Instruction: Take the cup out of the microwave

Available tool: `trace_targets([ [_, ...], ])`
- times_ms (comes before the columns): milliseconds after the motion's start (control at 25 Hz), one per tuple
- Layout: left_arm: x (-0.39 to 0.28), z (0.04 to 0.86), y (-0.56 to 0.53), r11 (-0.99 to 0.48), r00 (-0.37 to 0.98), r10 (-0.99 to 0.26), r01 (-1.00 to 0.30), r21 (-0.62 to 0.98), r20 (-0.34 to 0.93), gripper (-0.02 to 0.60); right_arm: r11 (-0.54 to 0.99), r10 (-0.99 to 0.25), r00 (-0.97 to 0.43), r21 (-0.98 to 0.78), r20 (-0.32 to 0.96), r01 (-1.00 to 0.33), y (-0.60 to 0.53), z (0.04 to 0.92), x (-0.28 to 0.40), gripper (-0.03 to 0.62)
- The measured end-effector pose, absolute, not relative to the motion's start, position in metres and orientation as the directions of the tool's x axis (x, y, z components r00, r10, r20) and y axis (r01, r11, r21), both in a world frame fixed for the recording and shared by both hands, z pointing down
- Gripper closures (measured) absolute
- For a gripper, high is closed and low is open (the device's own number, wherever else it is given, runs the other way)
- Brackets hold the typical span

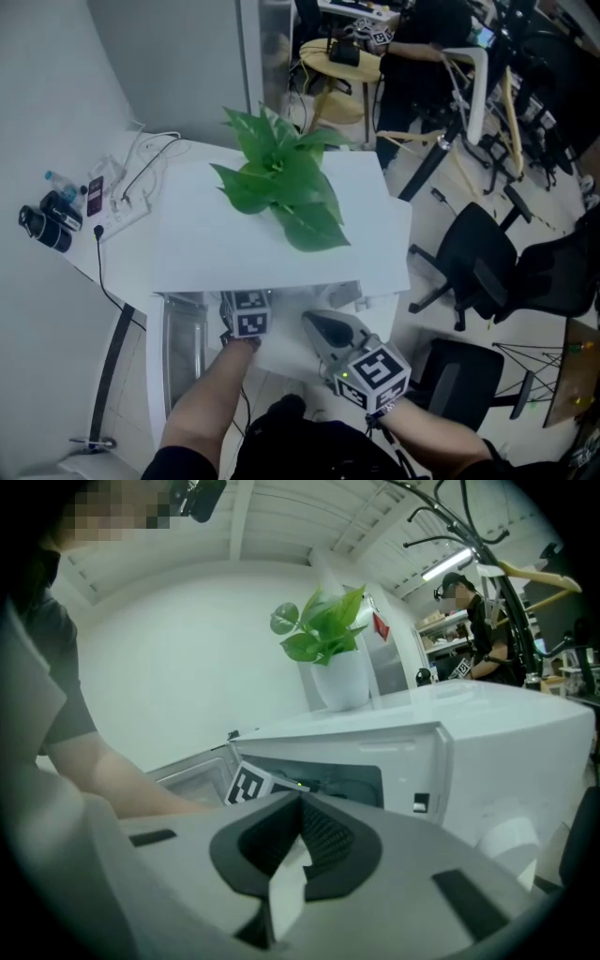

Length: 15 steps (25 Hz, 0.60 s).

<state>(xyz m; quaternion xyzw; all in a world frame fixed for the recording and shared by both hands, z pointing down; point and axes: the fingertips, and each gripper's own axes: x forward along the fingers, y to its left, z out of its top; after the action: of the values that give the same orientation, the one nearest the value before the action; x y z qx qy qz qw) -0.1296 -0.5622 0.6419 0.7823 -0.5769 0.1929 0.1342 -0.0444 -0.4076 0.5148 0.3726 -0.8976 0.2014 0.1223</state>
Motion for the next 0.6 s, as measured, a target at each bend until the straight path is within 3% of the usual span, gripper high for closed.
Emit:
trace_targets([
  [600,-0.13,0.61,-0.485,-0.241,0.218,-0.88,-0.97,-0.001,0.423,0.261,0.677,-0.617,-0.718,-0.248,0.324,-0.693,-0.341,0.486,-0.022,0.591],
])
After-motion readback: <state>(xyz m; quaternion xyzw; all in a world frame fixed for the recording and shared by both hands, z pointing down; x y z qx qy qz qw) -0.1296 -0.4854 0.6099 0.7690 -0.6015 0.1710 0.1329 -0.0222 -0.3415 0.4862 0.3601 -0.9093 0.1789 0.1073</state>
